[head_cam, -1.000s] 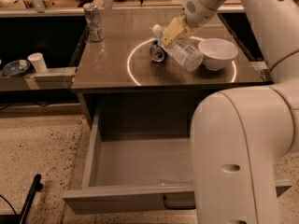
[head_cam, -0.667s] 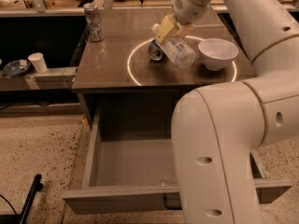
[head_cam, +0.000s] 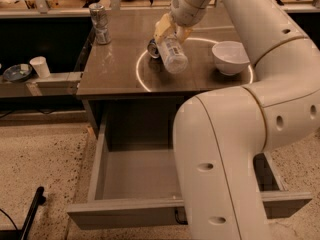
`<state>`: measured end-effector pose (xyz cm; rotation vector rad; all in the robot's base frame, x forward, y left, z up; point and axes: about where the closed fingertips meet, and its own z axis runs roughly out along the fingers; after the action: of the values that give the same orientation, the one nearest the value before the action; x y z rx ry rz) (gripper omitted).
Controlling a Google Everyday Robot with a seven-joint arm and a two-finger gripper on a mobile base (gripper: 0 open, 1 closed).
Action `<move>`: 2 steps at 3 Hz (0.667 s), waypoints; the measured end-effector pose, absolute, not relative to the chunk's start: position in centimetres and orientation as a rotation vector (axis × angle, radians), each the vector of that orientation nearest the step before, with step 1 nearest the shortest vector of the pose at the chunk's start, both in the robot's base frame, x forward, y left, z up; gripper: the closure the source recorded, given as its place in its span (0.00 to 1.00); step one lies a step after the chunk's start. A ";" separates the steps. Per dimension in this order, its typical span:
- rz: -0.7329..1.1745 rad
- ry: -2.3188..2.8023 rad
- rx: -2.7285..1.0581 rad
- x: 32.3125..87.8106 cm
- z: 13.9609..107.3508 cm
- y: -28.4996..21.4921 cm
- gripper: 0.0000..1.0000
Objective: Pick blue plastic bottle from top drawer and place on counter
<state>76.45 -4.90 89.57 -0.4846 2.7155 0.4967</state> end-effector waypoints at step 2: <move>0.598 2.675 -0.436 77.3 89.8 -3.4 1.00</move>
Offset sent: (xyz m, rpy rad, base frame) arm 0.0049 0.0052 0.0356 0.1374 -0.0904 -0.0075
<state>77.33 -3.35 89.77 -0.4359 2.6751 0.5983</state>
